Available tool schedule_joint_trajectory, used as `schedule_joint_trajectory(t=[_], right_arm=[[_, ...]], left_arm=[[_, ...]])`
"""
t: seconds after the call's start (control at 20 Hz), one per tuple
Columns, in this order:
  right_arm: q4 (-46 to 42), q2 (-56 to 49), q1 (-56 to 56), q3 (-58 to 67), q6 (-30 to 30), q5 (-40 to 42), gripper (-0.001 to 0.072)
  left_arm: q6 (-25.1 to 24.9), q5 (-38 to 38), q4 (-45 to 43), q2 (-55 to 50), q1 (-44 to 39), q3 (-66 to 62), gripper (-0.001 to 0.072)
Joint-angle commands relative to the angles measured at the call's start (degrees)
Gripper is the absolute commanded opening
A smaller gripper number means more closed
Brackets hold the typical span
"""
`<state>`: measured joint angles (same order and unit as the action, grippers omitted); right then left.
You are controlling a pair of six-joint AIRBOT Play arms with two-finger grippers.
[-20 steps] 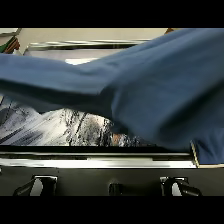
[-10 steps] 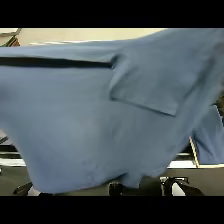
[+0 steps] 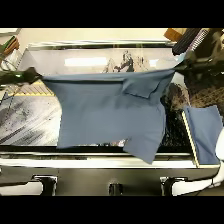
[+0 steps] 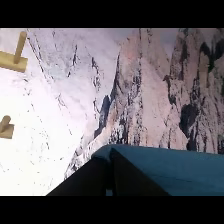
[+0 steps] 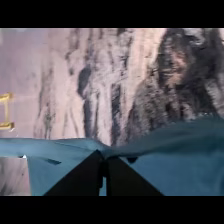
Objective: Fold the clothes and pants, and hang the long-sleeved shirts on hangers.
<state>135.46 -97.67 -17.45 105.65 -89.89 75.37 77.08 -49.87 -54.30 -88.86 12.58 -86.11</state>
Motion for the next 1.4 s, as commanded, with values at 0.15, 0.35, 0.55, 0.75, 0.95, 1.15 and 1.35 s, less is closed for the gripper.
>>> schedule_joint_trajectory(t=[0.15, 0.35, 0.55, 0.75, 0.95, 1.15, 1.35], right_arm=[[0.3, -13.4, 2.9, -0.6, -5.1, -13.3, 0.0032], [-2.2, -13.0, 3.2, -0.5, -5.2, -12.7, 0.0031], [-11.1, -12.2, 3.4, -0.6, -2.8, -1.4, 0.0032], [-17.4, -12.2, 3.4, -0.6, -0.8, 6.6, 0.0032], [-20.1, -12.5, 3.4, -0.7, -0.2, 7.0, 0.0032], [-20.0, -15.4, 3.8, -0.7, 0.0, 7.6, 0.0032], [-21.5, -18.4, 5.4, -0.7, -0.1, 7.6, 0.0033]], left_arm=[[1.0, 6.2, 0.2, -18.0, -4.6, -9.7, 0.0016], [1.3, 2.7, 0.1, -18.4, -4.3, -10.4, 0.0016], [1.3, -5.8, -0.7, -18.7, -4.2, -10.4, 0.0015], [3.2, -13.2, -6.3, -18.8, -4.2, -10.3, 0.0015], [4.6, -17.5, -9.4, -19.4, -4.2, -10.3, 0.0015], [5.0, -17.9, -9.4, -20.4, -4.2, -10.1, 0.0016], [5.0, -18.4, -9.4, -21.7, -4.3, -10.1, 0.0019]])
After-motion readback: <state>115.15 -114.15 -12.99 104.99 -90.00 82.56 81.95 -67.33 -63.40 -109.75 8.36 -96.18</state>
